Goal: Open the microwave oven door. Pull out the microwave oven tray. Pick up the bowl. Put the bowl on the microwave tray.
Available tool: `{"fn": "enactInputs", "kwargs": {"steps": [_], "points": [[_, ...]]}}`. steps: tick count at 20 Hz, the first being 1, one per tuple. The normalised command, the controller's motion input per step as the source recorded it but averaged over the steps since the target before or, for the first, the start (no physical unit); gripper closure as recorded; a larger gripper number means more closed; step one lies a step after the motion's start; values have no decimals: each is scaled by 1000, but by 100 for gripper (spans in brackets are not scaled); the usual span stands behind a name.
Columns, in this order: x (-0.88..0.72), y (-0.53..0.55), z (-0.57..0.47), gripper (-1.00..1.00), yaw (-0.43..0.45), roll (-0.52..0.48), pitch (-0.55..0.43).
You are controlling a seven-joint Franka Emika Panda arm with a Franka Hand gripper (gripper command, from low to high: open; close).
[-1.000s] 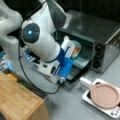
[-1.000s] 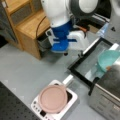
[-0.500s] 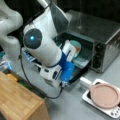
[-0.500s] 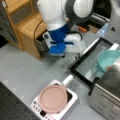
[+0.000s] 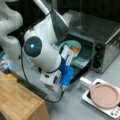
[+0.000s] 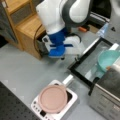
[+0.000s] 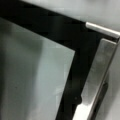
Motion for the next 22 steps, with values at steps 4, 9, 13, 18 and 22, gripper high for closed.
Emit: {"fn": "enactInputs", "kwargs": {"steps": [4,9,13,18,22], "points": [[87,-156,-140,-100,26,298,69],[50,-183,-155,-100,-19,327,90],[39,-200,-167,-100,-32,306,60],[69,-164,-130,-100,-14,274,24],[90,-75,-68,-100,-51,256,24]]}}
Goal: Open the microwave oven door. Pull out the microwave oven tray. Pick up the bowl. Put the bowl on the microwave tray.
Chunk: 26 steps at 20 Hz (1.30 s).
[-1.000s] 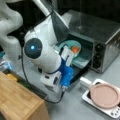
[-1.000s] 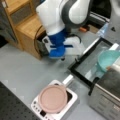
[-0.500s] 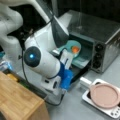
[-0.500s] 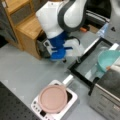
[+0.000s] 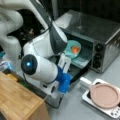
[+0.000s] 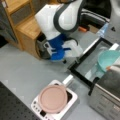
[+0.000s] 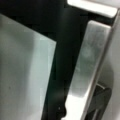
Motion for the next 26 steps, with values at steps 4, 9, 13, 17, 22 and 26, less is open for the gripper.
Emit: {"fn": "enactInputs", "kwargs": {"steps": [4,9,13,17,22,26], "points": [[84,-38,-44,-100,-95,238,20],[62,34,-69,-100,-153,220,9],[46,107,-119,-100,-133,182,-7],[61,98,-147,-100,-117,148,-44],[53,10,-111,-100,-90,113,-79],[44,46,-99,-100,-101,132,-87]]}}
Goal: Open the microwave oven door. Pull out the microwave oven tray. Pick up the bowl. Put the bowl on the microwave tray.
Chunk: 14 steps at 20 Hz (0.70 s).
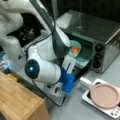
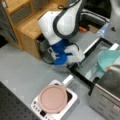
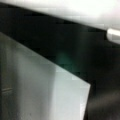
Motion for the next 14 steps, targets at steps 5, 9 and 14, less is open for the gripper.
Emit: {"fn": "enactInputs", "kwargs": {"steps": [5,9,14], "points": [[13,96,-96,-100,-114,139,-73],[-26,102,-94,-100,-128,131,-65],[-41,83,-81,-100,-154,117,-59]]}}
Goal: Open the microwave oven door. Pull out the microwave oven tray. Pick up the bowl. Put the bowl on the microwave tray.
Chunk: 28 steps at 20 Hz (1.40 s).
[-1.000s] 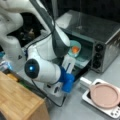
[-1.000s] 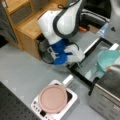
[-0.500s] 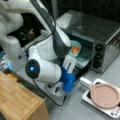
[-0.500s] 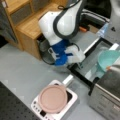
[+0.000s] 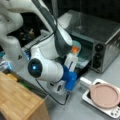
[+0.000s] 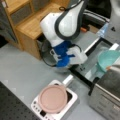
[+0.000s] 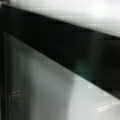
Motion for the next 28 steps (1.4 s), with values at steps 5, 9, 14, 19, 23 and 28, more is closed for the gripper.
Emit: {"fn": "enactInputs", "kwargs": {"steps": [5,9,14,19,23,28], "points": [[-67,112,-41,-100,-194,97,-47],[-80,131,-22,-100,-194,74,-37],[-109,152,58,-100,-248,48,3],[-121,186,171,-100,-255,23,36],[-144,241,209,-100,-255,3,53],[-166,359,191,-100,-261,-28,42]]}}
